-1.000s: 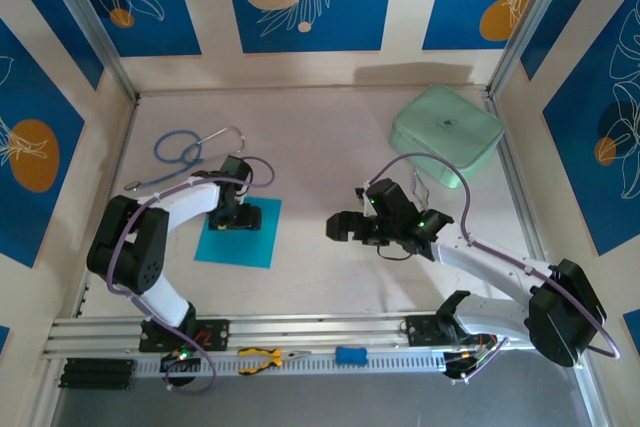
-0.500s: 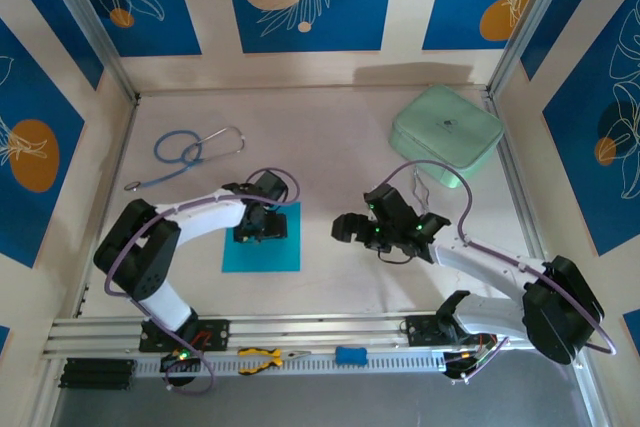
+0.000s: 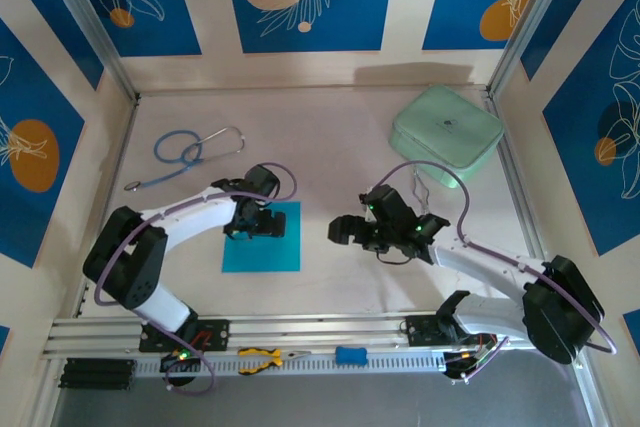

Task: Fold a paper plane with a square sheet of paper (pick it up from the middle)
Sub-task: Move the square sheet of paper to the center of the table, then first fold the square sheet of paper in half at the center of the table.

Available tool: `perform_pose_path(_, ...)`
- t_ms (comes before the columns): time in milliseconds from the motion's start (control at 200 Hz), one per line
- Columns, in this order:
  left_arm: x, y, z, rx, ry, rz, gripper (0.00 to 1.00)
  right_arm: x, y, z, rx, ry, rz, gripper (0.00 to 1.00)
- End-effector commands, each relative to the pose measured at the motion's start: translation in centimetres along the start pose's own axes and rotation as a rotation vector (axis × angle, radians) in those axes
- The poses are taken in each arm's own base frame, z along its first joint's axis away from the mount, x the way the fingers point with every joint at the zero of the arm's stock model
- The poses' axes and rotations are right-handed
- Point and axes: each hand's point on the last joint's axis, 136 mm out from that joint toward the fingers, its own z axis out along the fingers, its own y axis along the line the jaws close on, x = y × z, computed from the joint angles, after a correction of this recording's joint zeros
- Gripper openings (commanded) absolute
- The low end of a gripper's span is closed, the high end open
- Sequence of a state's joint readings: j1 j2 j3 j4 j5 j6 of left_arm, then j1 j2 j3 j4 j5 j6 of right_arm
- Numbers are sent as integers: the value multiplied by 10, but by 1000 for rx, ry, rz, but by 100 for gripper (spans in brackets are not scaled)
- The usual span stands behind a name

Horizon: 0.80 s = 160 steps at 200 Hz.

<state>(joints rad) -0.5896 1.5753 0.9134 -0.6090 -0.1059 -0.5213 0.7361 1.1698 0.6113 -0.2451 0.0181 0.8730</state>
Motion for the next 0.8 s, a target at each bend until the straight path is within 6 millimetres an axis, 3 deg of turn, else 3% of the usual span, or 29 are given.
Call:
perform_pose_path(0,-2,-6,4,31,20,3,100,-3,15,2,-28,11,-19,88)
perform_pose_path(110,-1,-4,8,32,5,-4,100,-2,17,5,1,8,-36,88)
perform_pose_path(330,2,-2,15,7,53,-1,100,5,1,7,39,-2,2,88)
perform_pose_path(600,6,-1,16,-2,74,-24,100,-3,-17,0,45,-36,51,89)
perform_pose_path(795,6,-2,15,0,78,-19,100,-8,-17,0,32,-40,62,89)
